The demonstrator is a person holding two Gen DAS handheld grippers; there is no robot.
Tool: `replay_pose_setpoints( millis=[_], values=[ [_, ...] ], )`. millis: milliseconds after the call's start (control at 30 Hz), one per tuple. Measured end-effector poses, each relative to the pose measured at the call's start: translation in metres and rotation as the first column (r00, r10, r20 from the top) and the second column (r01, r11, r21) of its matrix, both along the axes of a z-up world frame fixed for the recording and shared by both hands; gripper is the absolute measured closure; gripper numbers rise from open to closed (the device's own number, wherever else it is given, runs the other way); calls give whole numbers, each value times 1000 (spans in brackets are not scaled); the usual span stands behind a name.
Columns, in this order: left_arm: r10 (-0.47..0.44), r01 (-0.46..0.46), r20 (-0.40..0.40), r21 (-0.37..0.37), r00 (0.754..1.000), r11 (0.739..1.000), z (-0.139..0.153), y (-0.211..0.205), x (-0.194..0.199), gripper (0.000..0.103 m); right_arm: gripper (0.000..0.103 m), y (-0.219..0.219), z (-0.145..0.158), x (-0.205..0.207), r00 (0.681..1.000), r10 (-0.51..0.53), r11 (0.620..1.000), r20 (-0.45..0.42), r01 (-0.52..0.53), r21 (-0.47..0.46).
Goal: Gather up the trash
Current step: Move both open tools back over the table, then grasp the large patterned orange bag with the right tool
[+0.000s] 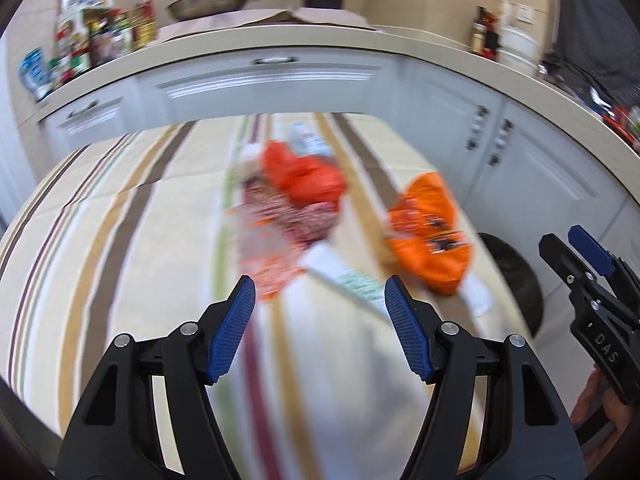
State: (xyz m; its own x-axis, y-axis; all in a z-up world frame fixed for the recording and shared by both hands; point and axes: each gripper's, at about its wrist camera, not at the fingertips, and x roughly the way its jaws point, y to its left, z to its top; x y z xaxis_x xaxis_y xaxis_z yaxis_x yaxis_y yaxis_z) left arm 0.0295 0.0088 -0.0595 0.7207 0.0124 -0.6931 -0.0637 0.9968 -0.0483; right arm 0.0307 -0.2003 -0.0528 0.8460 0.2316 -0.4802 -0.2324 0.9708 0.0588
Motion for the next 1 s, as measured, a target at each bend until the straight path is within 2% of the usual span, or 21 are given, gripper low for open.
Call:
replay_pose_setpoints(
  millis=[300, 600, 700, 833, 1000],
  values=[
    [105, -105, -26, -17, 994, 994, -12, 54, -16, 38, 42, 50, -2, 7, 994, 101, 994, -36, -103, -43],
    [142, -143, -33, -47, 989, 989, -17, 77, -18, 38, 43, 68, -11, 24, 986, 112, 991, -124, -121, -64],
    [148, -150, -33, -56, 988, 987, -17, 80, -17, 38, 51, 71, -15, 27, 982, 117, 989, -151, -129, -73],
    [138, -140, -35, -57, 990, 988, -17, 77, -16, 37, 73, 74, -22, 31, 973, 131, 986, -192, -148, -76],
    [122, -124, -42, -57, 992, 991, -19, 69, -14, 37, 76, 75, -20, 24, 977, 137, 986, -162, -151, -77]
  ],
)
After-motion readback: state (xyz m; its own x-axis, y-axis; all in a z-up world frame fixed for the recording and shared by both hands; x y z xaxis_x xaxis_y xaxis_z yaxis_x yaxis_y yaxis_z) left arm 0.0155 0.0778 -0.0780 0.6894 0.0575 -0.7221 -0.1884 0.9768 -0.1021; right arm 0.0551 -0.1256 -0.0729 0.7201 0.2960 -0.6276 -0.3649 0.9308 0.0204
